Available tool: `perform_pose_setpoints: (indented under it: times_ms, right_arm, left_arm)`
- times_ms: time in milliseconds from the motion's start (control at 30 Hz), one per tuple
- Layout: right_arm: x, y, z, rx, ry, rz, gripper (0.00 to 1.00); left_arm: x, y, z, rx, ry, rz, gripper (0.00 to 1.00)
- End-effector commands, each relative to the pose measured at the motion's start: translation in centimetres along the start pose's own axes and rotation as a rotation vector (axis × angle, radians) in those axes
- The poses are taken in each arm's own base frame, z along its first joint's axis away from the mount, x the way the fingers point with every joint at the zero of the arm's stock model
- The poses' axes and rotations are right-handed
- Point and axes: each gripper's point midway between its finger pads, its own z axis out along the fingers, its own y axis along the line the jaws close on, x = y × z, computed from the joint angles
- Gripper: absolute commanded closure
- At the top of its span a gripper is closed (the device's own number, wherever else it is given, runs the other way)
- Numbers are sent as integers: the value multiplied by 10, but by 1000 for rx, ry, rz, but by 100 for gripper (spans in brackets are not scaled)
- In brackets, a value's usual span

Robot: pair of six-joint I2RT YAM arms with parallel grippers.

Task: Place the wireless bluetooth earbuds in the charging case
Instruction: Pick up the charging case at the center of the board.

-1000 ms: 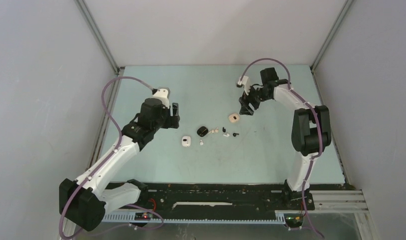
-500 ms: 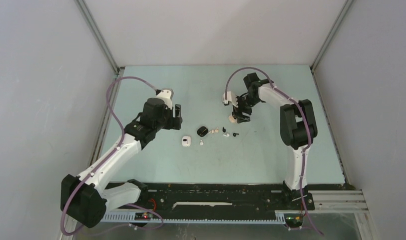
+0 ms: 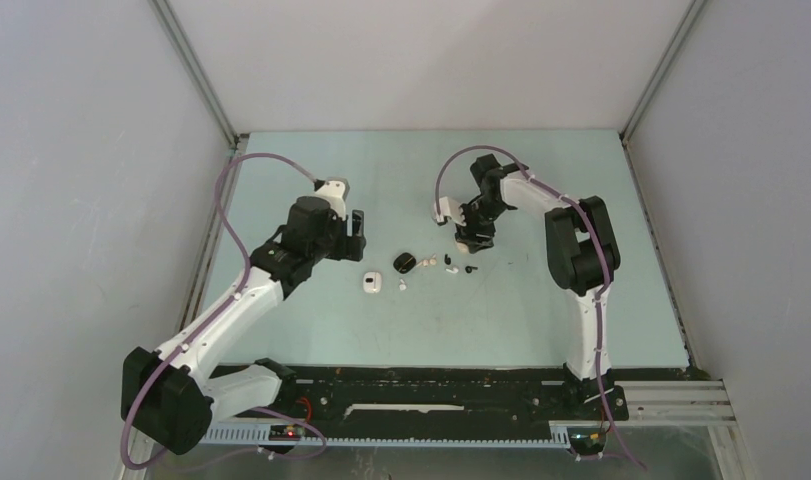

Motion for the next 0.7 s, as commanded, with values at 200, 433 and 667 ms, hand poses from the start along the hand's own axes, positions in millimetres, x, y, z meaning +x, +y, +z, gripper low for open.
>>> perform_pose_setpoints:
  times_ms: [200, 433, 667]
  right_arm:
    - [1, 7, 2, 16, -7, 2, 36]
    - [1, 12, 12, 4, 12, 9, 38]
    - [-7, 15, 1, 42, -11, 36, 64]
  left_arm:
    - [-17, -13, -6, 50, -41, 36, 21]
    - [-17, -15, -6, 58, -41, 44, 20]
    - [-17, -18, -6, 69, -40, 41, 20]
